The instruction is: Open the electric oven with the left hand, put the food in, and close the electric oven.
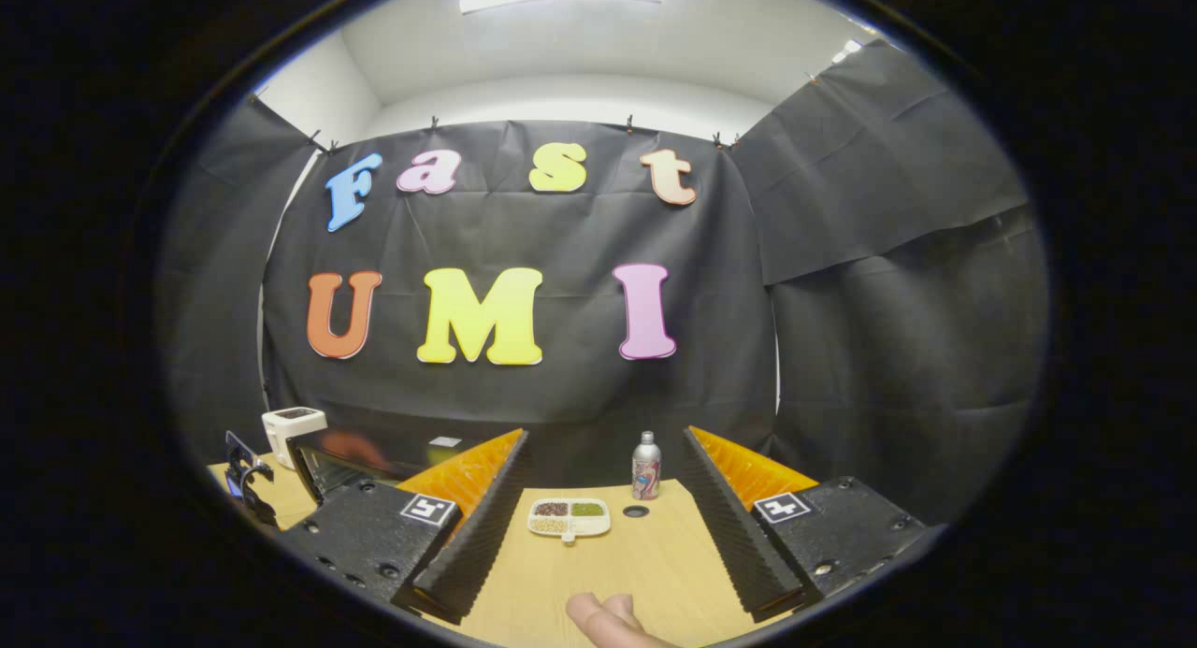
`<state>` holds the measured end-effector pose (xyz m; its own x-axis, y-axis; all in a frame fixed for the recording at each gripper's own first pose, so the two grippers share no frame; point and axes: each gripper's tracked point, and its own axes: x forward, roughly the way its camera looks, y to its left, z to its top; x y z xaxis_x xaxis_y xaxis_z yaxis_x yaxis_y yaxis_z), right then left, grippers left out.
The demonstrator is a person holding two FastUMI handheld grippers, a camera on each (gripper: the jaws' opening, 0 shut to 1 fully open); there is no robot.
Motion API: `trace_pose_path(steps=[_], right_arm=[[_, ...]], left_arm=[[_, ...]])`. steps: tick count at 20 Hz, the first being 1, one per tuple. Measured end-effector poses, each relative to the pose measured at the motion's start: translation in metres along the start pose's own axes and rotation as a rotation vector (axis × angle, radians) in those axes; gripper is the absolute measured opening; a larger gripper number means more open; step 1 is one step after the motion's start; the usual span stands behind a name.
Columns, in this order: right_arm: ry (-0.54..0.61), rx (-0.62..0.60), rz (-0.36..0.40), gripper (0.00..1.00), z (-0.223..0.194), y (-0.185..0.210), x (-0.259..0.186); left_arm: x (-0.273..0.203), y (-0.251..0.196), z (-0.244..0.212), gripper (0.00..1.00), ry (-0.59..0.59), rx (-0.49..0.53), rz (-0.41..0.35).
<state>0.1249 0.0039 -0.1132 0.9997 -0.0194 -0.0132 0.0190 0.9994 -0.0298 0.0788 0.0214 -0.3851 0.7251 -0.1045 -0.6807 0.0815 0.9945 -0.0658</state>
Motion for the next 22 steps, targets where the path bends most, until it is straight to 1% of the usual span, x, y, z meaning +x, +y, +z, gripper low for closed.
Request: trace_pose_path(steps=[6, 14, 18, 20, 22], right_arm=[[-0.006, -0.001, 0.005, 0.96, 0.001, 0.004, -0.001], [-0.008, -0.004, 0.009, 0.96, 0.002, 0.005, -0.003], [-0.002, -0.012, -0.004, 0.96, 0.001, 0.000, -0.003], [0.001, -0.013, -0.009, 0.96, 0.000, -0.003, -0.003], [0.003, -0.007, -0.013, 0.96, -0.001, -0.004, -0.004]], left_arm=[[-0.003, 0.001, 0.005, 0.96, 0.007, -0.013, -0.004], [-0.019, 0.004, 0.047, 0.96, -0.087, 0.008, -0.006], [-0.022, 0.007, 0.057, 0.98, -0.074, 0.008, -0.013], [-0.024, 0.010, 0.069, 0.98, -0.105, 0.020, -0.013], [-0.024, 0.011, 0.073, 0.98, -0.106, 0.018, -0.015]])
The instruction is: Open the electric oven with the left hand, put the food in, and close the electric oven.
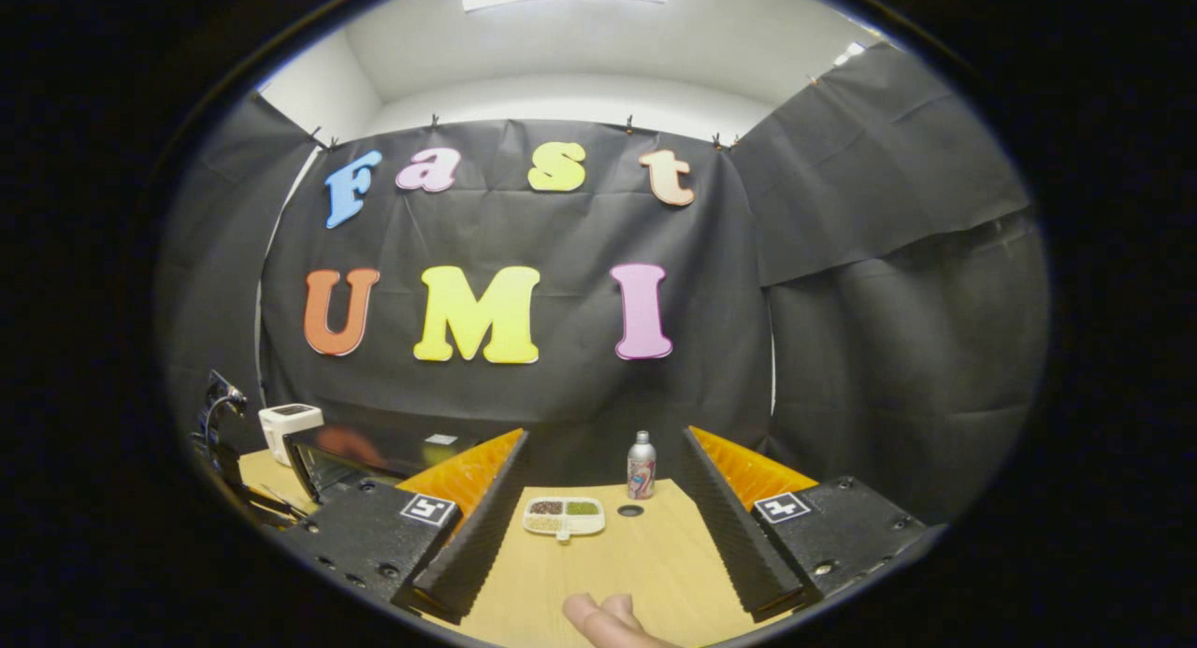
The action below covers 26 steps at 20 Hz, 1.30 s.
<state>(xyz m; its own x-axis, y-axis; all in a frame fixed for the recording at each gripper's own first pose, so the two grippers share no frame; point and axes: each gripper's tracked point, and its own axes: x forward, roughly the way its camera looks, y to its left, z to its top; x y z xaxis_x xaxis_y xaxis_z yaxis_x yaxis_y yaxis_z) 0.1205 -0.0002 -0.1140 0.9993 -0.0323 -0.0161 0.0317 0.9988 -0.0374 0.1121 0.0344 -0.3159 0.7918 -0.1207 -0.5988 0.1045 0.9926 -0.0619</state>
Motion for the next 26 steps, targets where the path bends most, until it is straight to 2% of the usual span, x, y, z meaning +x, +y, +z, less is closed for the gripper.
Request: trace_pose_path(steps=[1, 14, 18, 20, 26], right_arm=[[0.005, -0.001, -0.002, 0.96, -0.001, -0.001, 0.000], [0.000, 0.004, -0.030, 0.96, 0.006, -0.013, -0.025], [-0.008, 0.000, -0.034, 0.96, 0.012, -0.018, -0.044], [-0.019, -0.010, -0.041, 0.96, 0.016, -0.023, -0.055], [-0.036, -0.017, -0.052, 0.96, 0.020, -0.036, -0.088]], left_arm=[[0.000, 0.000, 0.003, 1.00, 0.000, 0.000, -0.002], [0.005, 0.003, 0.039, 0.98, -0.022, 0.038, -0.019], [0.025, 0.002, 0.043, 0.98, -0.027, 0.027, -0.016], [0.035, 0.010, 0.052, 0.98, -0.065, 0.015, 0.010], [0.031, 0.008, 0.089, 0.98, -0.265, -0.021, 0.007]])
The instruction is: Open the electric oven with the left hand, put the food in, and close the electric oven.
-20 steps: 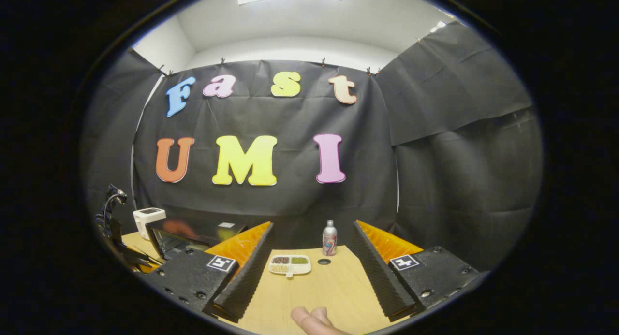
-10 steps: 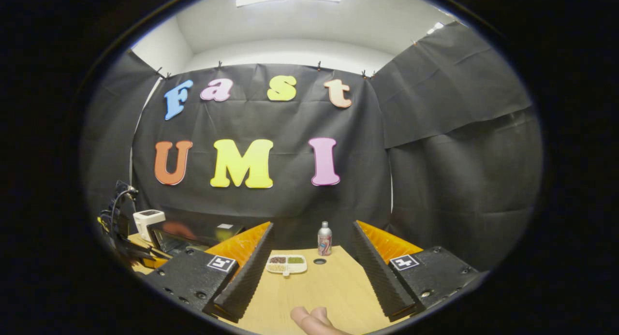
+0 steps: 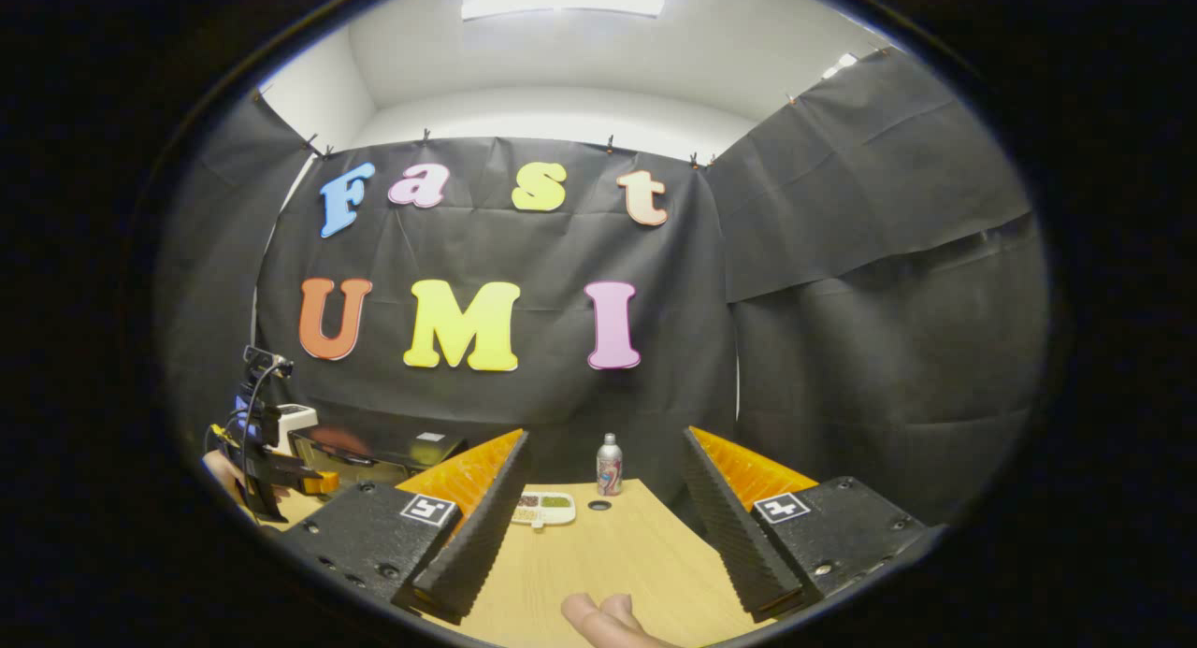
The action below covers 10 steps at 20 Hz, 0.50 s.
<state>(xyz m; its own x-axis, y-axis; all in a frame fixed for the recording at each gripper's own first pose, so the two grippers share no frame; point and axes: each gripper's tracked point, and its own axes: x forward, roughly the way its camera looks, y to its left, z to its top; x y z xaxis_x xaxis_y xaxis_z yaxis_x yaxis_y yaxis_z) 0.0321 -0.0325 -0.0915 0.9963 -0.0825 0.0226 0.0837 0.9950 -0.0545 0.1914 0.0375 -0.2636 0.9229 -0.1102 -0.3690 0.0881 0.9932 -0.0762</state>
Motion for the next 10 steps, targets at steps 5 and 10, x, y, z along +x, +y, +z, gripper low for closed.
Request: trace_pose_path(steps=[5, 10], right_arm=[[-0.001, -0.004, 0.001, 0.96, 0.002, -0.008, -0.028], [-0.011, 0.002, -0.011, 0.96, 0.011, -0.018, -0.060]], left_arm=[[-0.043, -0.005, 0.011, 0.97, -0.088, -0.044, 0.010], [-0.113, -0.013, 0.037, 0.96, -0.194, -0.031, 0.017]])
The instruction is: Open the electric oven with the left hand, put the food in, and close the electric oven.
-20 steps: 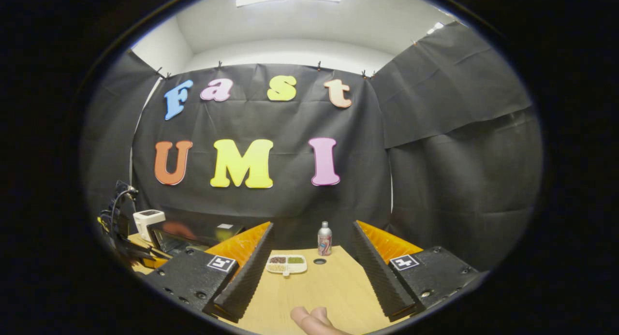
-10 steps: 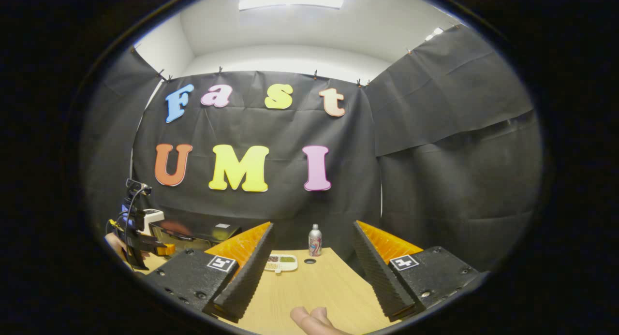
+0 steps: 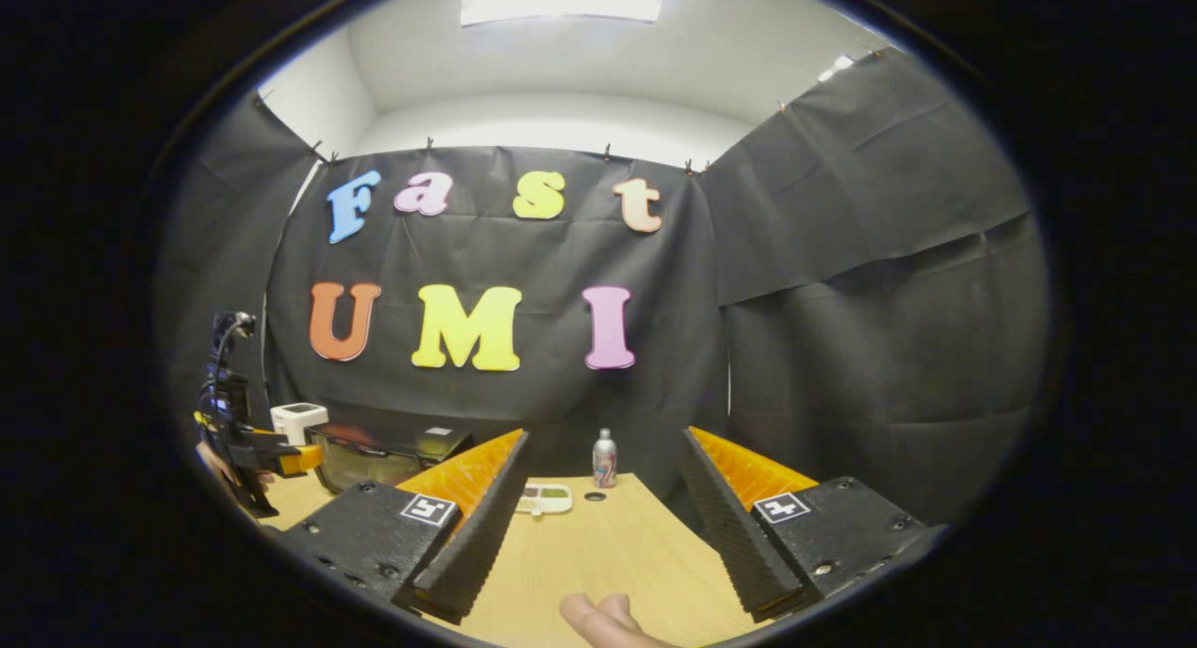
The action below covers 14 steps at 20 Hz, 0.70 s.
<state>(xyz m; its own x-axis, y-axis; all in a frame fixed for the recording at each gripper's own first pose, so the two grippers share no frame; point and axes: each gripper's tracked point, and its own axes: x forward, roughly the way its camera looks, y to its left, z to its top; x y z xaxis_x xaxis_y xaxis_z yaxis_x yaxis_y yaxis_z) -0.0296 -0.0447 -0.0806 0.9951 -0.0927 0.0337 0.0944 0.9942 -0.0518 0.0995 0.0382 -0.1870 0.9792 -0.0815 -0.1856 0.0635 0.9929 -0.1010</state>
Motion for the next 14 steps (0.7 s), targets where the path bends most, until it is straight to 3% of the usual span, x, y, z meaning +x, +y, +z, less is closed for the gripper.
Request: trace_pose_path(steps=[3, 9, 14], right_arm=[[-0.017, -0.006, -0.009, 1.00, 0.009, -0.004, -0.022], [-0.073, 0.007, -0.012, 0.96, 0.040, -0.009, -0.048], [-0.093, 0.022, 0.001, 0.96, 0.049, -0.006, -0.058]], left_arm=[[-0.043, -0.002, 0.028, 0.96, -0.034, -0.015, 0.026], [-0.130, -0.014, 0.101, 0.95, -0.146, 0.058, 0.050], [-0.182, -0.024, 0.129, 0.95, -0.229, 0.067, 0.102]])
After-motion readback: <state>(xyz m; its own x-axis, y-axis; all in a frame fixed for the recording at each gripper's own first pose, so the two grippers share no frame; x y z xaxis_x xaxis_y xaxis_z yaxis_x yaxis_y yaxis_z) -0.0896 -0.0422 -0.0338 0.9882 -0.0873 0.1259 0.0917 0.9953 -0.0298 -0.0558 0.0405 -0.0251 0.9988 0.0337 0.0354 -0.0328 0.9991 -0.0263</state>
